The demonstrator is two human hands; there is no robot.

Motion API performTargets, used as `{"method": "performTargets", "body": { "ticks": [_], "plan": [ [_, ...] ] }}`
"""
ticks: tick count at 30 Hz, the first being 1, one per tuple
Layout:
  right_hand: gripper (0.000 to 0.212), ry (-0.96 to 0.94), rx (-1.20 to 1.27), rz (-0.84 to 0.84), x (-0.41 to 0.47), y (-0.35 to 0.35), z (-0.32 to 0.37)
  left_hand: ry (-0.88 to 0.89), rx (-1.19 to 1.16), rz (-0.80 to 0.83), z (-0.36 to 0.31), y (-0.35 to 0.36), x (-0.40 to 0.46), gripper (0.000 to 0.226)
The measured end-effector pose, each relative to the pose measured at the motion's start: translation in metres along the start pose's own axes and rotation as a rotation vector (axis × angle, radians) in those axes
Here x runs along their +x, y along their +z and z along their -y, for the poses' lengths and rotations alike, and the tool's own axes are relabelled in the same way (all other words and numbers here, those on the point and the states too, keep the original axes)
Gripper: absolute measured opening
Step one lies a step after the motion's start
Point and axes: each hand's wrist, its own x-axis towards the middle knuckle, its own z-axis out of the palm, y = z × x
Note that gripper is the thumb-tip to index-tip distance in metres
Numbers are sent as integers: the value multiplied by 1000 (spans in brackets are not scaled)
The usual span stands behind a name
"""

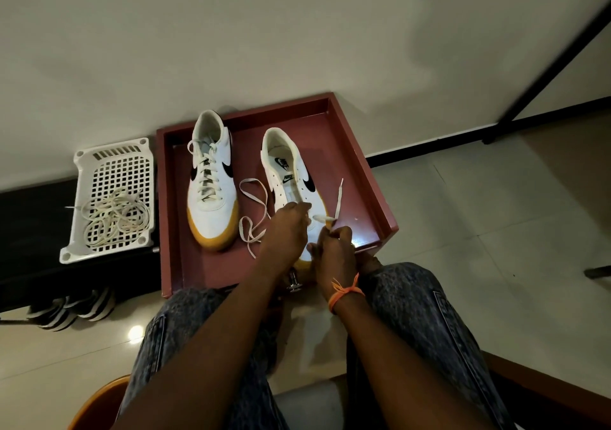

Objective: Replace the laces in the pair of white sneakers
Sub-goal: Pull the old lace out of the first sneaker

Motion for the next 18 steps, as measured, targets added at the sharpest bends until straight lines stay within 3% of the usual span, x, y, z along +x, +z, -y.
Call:
{"method": "performTargets", "body": {
  "ticks": [3,7,11,13,15,18],
  "plan": [
    [22,24,47,2,2,3,-1,-90,-31,-26,-1,-8,7,12],
    [19,-7,-17,36,1,-3,0,-194,-67,-115,12,-29,-10,11],
    [32,0,-47,64,2,-7,1,-333,-23,-95,51,-42,-39,21],
    [38,6,-31,64,1,-6,1,-415,-18,-84,54,-42,-42,15],
    [35,4,-47,68,1,-6,1,-356,-32,-136,39,-41,-39,17],
    [25,7,-52,47,2,-5,2,-90,-49,-189,9,-33,-28,22]
  ]
}}
